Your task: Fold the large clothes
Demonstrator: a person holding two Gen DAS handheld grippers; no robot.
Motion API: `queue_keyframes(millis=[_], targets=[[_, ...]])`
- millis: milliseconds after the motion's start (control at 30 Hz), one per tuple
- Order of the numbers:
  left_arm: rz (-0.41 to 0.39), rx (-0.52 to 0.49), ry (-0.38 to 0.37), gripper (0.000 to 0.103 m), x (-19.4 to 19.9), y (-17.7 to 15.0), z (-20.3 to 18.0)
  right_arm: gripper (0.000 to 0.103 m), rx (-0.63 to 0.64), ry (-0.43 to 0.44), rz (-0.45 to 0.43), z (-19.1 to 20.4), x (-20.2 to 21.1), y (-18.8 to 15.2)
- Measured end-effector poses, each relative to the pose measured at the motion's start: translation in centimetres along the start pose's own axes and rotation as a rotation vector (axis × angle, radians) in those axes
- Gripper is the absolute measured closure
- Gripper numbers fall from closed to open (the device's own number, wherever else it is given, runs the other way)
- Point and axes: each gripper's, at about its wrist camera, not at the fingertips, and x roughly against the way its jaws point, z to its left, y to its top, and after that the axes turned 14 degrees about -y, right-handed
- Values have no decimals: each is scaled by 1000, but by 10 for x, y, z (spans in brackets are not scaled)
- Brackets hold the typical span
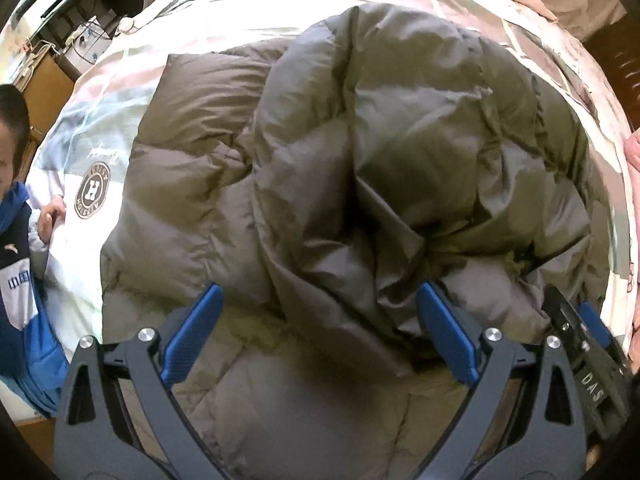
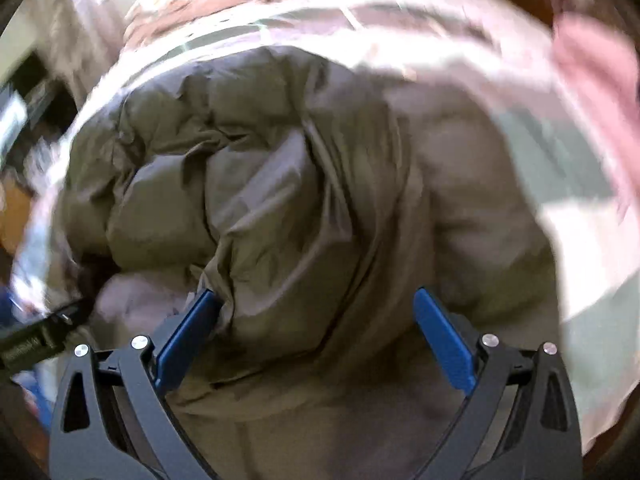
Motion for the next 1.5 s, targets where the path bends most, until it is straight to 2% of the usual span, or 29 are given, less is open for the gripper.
queue_keyframes(millis=[100,167,233,300,367,433,533,633,700,800,900,1000,1133,1267,1400,1500], targets=[[-11,4,-1,5,6,2,8,4,17,-70,-44,4,1,5],[-5,12,4,5,3,5,12,4,-32,-41,-58,4,12,7],[-8,19,18,5,-1,4,15,4,-33,27,-96,11,27,4],[0,23,27,5,-5,4,19,4,61,-13,-108,30,27,1],[23,37,19,5,-13,4,25,4,128,-48,-69,43,16,-8],[46,48,22,2,-23,4,29,4,126,-44,20,47,-6,-16],[95,53,30,2,-43,5,33,1,140,-43,88,49,-32,-19],[92,53,48,2,-47,5,31,1,142,-32,112,47,-30,-13],[80,52,50,4,-38,4,27,1,120,-32,86,41,-15,-9],[33,28,49,4,-14,0,24,1,103,1,32,33,14,-10],[11,-11,50,4,0,-8,20,1,128,10,26,31,24,-15],[28,-99,97,4,-6,-21,16,1,190,-28,56,37,10,-29],[66,-163,167,2,-36,-23,18,1,157,-17,137,36,-20,-34],[63,-198,192,2,-46,-21,16,1,179,-24,108,47,-33,-27],[56,-199,146,3,-31,-20,19,1,164,14,112,42,-35,-28],[61,-164,76,3,-11,-27,40,1,171,55,124,25,-19,-30]])
